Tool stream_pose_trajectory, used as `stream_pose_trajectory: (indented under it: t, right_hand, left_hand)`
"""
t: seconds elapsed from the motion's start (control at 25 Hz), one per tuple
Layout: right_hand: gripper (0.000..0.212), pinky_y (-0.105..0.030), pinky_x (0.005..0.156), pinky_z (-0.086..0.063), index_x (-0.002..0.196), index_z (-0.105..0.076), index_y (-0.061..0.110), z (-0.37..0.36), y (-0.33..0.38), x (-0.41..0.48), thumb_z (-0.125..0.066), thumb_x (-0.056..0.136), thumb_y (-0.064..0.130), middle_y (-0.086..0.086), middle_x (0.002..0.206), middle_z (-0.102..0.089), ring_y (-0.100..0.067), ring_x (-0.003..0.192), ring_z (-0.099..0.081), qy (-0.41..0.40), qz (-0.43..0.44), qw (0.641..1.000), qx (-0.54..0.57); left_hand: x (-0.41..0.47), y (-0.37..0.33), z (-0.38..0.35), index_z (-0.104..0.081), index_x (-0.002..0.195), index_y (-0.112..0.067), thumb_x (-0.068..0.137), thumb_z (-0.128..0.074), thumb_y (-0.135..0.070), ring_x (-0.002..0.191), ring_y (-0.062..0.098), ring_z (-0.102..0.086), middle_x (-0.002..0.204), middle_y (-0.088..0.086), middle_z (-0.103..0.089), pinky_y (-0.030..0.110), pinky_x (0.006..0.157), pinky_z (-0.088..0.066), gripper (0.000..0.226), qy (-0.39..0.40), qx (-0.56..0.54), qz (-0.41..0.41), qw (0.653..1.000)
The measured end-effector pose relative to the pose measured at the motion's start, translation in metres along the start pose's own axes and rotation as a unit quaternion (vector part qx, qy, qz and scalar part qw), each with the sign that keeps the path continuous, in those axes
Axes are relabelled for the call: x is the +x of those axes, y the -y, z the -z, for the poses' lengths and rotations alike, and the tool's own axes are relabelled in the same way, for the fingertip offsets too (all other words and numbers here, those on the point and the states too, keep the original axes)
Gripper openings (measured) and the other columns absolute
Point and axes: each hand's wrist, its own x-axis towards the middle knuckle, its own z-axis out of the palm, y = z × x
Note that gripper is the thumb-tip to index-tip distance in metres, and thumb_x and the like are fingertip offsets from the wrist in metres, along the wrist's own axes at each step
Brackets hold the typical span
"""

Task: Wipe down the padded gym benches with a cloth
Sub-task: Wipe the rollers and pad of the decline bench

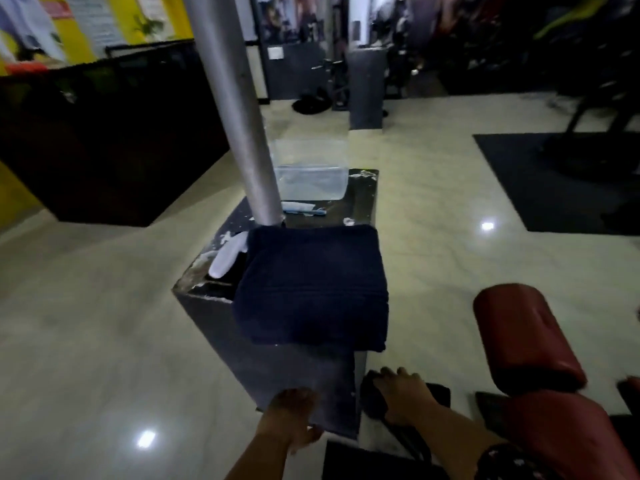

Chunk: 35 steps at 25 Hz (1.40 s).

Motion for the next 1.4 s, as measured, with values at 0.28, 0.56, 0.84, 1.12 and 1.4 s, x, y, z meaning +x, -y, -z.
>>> stream_pose_trajectory:
  t: [0.28, 0.56, 0.84, 1.12, 1.4]
  right_hand:
    - [0.058, -0.048, 0.087, -0.04, 0.147, -0.031, 0.014, 0.005, 0.038, -0.048, -0.052, 0.094, 0.025, -0.014, 0.139, -0.04, -0.041, 0.115, -0.045, -0.07, -0.072, 0.995, -0.027]
    - [0.064, -0.042, 0.078, -0.038, 0.144, -0.035, 0.02, 0.033, -0.048, -0.128, -0.061, 0.085, 0.02, -0.008, 0.138, -0.041, -0.035, 0.11, -0.048, -0.191, -0.267, 0.943, -0.048]
    - [0.065, -0.047, 0.087, -0.044, 0.141, -0.037, 0.027, 0.016, -0.131, -0.213, -0.06, 0.081, 0.031, -0.002, 0.139, -0.041, -0.033, 0.118, -0.045, -0.247, -0.461, 0.838, 0.155]
    - [0.076, -0.048, 0.097, -0.046, 0.149, -0.024, 0.037, -0.017, -0.171, -0.269, -0.063, 0.084, 0.037, -0.009, 0.14, -0.038, -0.039, 0.119, -0.045, -0.277, -0.566, 0.69, 0.354]
    - [0.08, -0.045, 0.097, -0.048, 0.147, -0.022, 0.053, -0.027, -0.174, -0.264, -0.061, 0.079, 0.038, -0.011, 0.143, -0.037, -0.037, 0.118, -0.048, -0.189, -0.573, 0.688, 0.403]
  left_hand:
    - [0.054, -0.039, 0.01, -0.042, 0.145, -0.013, 0.089, -0.035, -0.06, 0.13, 0.033, -0.046, 0.15, 0.011, -0.042, 0.017, 0.084, -0.045, 0.073, 0.049, -0.011, -0.137, 0.989]
    - [0.094, -0.161, 0.039, -0.016, 0.157, -0.028, 0.094, -0.052, -0.057, 0.136, 0.028, -0.039, 0.157, 0.006, -0.028, 0.04, 0.105, -0.042, 0.078, 0.041, 0.055, -0.239, 0.969]
    - [0.115, -0.254, 0.066, -0.02, 0.155, -0.029, 0.094, -0.052, -0.052, 0.138, 0.026, -0.037, 0.157, 0.003, -0.03, 0.039, 0.104, -0.041, 0.073, -0.051, 0.149, -0.323, 0.933]
    - [0.144, -0.32, 0.064, -0.036, 0.15, -0.029, 0.1, -0.043, -0.028, 0.14, 0.019, -0.038, 0.154, -0.003, -0.038, 0.037, 0.113, -0.035, 0.05, -0.147, 0.143, -0.415, 0.887]
    - [0.207, -0.337, 0.074, -0.065, 0.128, -0.024, 0.093, -0.032, -0.035, 0.126, 0.021, -0.057, 0.128, -0.002, -0.066, 0.046, 0.117, -0.015, 0.049, -0.199, 0.277, -0.546, 0.765]
